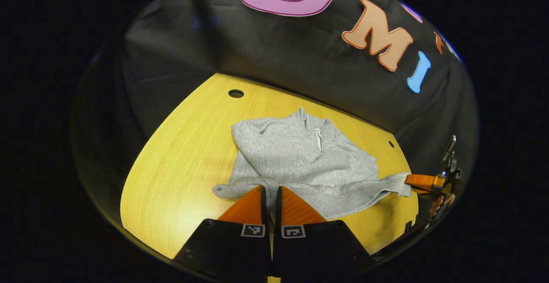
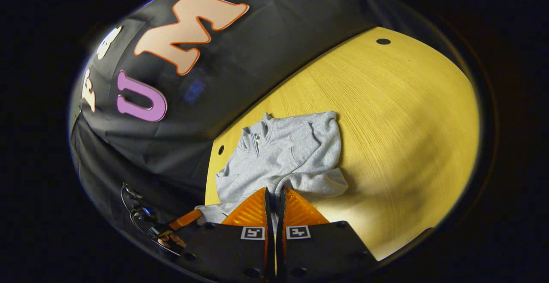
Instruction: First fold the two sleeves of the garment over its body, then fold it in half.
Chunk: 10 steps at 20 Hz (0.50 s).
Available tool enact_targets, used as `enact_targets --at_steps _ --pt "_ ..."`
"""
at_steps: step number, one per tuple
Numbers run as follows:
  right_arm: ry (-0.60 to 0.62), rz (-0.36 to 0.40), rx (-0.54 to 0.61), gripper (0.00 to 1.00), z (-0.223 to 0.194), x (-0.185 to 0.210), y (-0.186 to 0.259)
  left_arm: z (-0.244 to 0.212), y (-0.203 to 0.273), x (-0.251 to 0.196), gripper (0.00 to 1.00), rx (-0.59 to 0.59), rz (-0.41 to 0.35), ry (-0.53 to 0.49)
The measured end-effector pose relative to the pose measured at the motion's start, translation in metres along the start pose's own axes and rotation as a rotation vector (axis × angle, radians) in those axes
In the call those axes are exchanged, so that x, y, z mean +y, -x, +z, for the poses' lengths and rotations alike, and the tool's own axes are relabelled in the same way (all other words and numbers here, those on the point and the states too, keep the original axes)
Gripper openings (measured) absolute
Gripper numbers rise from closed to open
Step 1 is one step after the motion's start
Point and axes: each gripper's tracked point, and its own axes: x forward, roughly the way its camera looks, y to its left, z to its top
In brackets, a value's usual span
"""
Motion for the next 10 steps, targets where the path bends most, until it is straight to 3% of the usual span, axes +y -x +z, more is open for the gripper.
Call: enact_targets --at_steps 5,9,10 --pt "-0.079 -0.054 -0.002 0.05 0.013 -0.016 -0.035 0.012 -0.029 0.006 0.0 0.044 -0.024 0.146" --pt "-0.115 -0.112 -0.002 0.05 0.014 -0.03 -0.06 0.017 -0.051 0.011 0.0 0.075 -0.006 0.128" --pt "-0.12 -0.12 -0.001 0.1 0.014 -0.031 -0.068 0.017 -0.058 0.014 0.0 0.087 0.01 0.124"
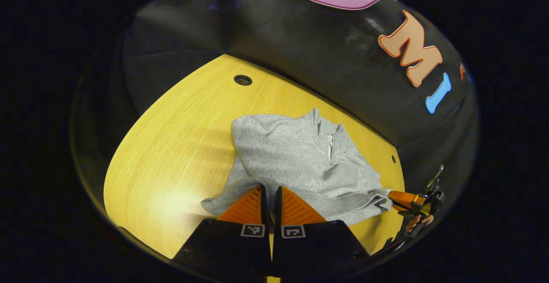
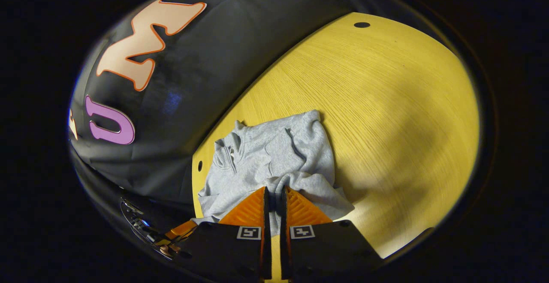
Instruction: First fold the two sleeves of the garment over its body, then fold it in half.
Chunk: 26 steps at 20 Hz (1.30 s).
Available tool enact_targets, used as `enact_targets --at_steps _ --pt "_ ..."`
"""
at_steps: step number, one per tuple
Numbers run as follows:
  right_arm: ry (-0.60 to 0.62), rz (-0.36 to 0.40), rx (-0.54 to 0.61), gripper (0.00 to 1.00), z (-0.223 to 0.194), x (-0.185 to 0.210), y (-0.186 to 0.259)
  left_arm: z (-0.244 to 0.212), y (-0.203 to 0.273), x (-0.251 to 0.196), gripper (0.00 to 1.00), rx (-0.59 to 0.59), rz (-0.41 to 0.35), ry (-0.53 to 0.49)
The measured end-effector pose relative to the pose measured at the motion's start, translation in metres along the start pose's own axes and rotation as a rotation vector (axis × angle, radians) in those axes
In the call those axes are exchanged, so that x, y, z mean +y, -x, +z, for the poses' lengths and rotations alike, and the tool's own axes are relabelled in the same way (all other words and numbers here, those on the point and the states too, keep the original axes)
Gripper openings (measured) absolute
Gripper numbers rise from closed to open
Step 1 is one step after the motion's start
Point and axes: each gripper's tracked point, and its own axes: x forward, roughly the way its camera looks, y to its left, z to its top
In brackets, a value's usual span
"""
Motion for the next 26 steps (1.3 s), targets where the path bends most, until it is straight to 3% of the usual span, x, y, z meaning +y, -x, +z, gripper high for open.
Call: enact_targets --at_steps 3,5,7,9,10,11,14,20,21,22,23,24,26 --pt "-0.019 -0.016 -0.015 0.11 0.002 0.0 -0.011 0.004 -0.015 0.004 0.04 0.026 0.014 0.026" --pt "-0.047 -0.003 -0.035 0.19 0.008 0.004 -0.015 0.009 -0.022 0.003 0.11 0.022 -0.001 0.101" --pt "-0.068 0.022 -0.075 0.53 0.018 0.014 -0.016 0.016 -0.026 0.001 0.16 0.007 -0.02 0.159" --pt "-0.043 0.01 -0.119 0.92 0.027 0.016 -0.014 0.025 -0.025 0.001 0.33 -0.022 -0.027 0.144" --pt "-0.02 -0.002 -0.142 0.92 0.031 0.015 -0.013 0.032 -0.022 -0.001 0.39 -0.045 -0.033 0.123" --pt "0.003 -0.009 -0.17 0.93 0.037 0.016 -0.011 0.039 -0.018 -0.003 0.58 -0.076 -0.037 0.1" --pt "0.059 -0.006 -0.225 0.98 0.04 0.023 -0.001 0.068 -0.006 -0.007 0.96 -0.209 -0.002 -0.009" --pt "0.303 -0.039 -0.41 0.98 0.045 0.039 0.043 0.109 0.04 -0.024 0.96 -0.446 0.101 -0.287" --pt "0.344 -0.038 -0.429 0.94 0.042 0.042 0.05 0.108 0.048 -0.028 0.96 -0.469 0.105 -0.317" --pt "0.388 -0.04 -0.449 0.98 0.041 0.046 0.058 0.107 0.054 -0.033 0.95 -0.487 0.103 -0.34" --pt "0.433 -0.047 -0.472 0.94 0.04 0.049 0.064 0.104 0.061 -0.04 0.95 -0.504 0.095 -0.36" --pt "0.476 -0.05 -0.499 0.98 0.04 0.053 0.071 0.101 0.067 -0.046 0.96 -0.523 0.091 -0.383" --pt "0.558 -0.049 -0.546 0.94 0.036 0.064 0.086 0.1 0.076 -0.049 0.96 -0.568 0.097 -0.44"
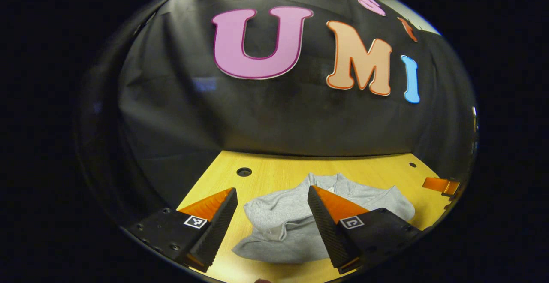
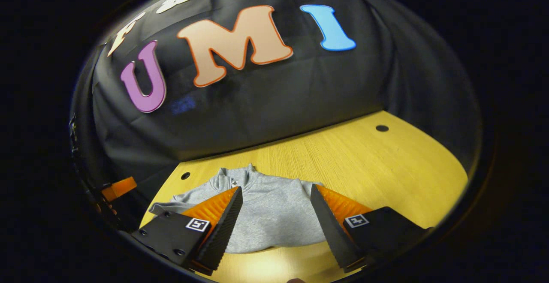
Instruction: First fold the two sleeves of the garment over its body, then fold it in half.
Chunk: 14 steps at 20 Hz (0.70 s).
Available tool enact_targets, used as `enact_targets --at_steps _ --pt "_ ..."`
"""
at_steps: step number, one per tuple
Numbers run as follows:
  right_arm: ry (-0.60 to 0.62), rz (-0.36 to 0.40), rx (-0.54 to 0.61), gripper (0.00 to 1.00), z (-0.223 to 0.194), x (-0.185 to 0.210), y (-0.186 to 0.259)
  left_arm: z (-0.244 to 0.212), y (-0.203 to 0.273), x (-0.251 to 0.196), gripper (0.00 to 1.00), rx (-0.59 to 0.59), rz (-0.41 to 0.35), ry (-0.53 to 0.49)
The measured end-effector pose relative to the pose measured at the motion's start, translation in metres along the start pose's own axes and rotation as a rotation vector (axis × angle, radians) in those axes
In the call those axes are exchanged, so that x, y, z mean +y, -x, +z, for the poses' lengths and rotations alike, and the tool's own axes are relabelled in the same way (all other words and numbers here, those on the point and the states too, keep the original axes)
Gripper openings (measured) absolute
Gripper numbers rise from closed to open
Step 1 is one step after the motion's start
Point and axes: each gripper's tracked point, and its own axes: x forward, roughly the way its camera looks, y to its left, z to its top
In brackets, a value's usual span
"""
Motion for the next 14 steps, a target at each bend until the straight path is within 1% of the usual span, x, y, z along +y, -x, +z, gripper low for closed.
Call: enact_targets --at_steps 1,3,5,6,7,8,10,14 --pt "0.039 0.004 -0.027 0.98 0.003 0.003 0.005 0.004 0.007 -0.003 0.96 -0.025 0.004 -0.034" --pt "0.118 0.015 -0.083 0.98 0.012 0.013 0.017 0.009 0.022 -0.006 0.95 -0.058 0.009 -0.079" --pt "0.189 0.015 -0.144 0.98 0.022 0.021 0.03 0.011 0.04 -0.003 0.95 -0.072 0.019 -0.087" --pt "0.223 0.017 -0.173 0.94 0.027 0.026 0.035 0.011 0.045 0.0 0.95 -0.079 0.039 -0.082" --pt "0.246 0.023 -0.19 0.98 0.03 0.031 0.04 0.016 0.049 0.002 0.96 -0.098 0.053 -0.073" --pt "0.267 0.034 -0.202 0.98 0.03 0.037 0.044 0.019 0.055 0.002 0.98 -0.116 0.061 -0.068" --pt "0.293 0.057 -0.221 0.99 0.032 0.05 0.051 0.02 0.062 0.005 0.98 -0.124 0.07 -0.069" --pt "0.306 0.087 -0.23 1.0 0.033 0.064 0.054 0.022 0.067 0.007 0.98 -0.122 0.073 -0.073"
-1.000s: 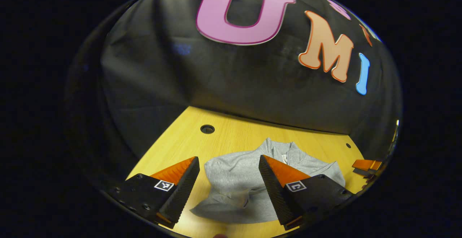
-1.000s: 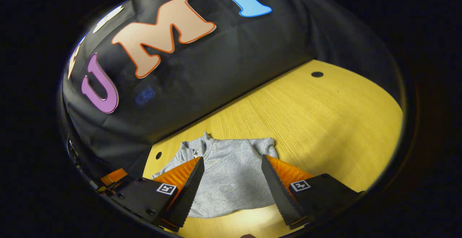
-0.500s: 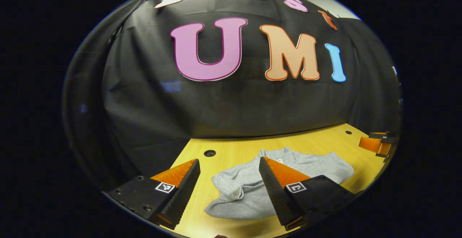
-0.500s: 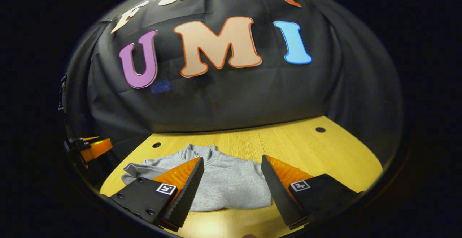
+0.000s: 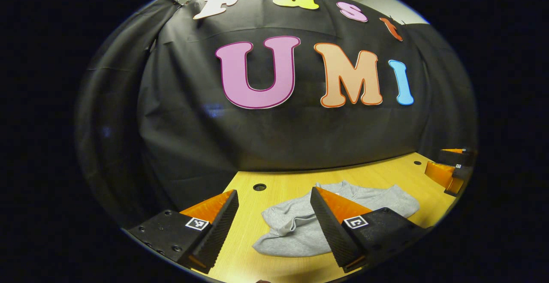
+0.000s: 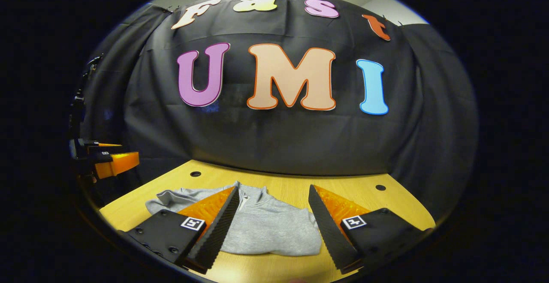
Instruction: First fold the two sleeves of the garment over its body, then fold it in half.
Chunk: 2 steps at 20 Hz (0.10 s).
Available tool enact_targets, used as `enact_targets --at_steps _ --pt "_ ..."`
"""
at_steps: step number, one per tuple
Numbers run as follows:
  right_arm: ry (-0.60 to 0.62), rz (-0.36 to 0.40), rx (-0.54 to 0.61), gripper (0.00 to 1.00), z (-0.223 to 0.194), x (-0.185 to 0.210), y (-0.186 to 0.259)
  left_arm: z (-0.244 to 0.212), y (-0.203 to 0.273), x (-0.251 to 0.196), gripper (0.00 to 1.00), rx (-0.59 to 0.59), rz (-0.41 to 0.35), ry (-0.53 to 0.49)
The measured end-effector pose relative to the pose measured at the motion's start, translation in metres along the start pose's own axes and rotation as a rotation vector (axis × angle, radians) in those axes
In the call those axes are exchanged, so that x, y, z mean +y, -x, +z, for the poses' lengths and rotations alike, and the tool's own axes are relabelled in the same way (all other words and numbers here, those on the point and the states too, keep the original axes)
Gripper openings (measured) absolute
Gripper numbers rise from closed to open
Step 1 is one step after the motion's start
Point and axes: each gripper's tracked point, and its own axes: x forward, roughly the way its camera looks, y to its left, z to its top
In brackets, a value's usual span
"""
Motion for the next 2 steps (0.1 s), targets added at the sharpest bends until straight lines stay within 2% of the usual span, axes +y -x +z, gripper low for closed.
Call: enact_targets --at_steps 2 --pt "0.002 0.005 0.013 0.99 -0.0025 0.0013 0.0023 0.002 0.0012 0.0005 0.98 -0.006 0.004 0.002"
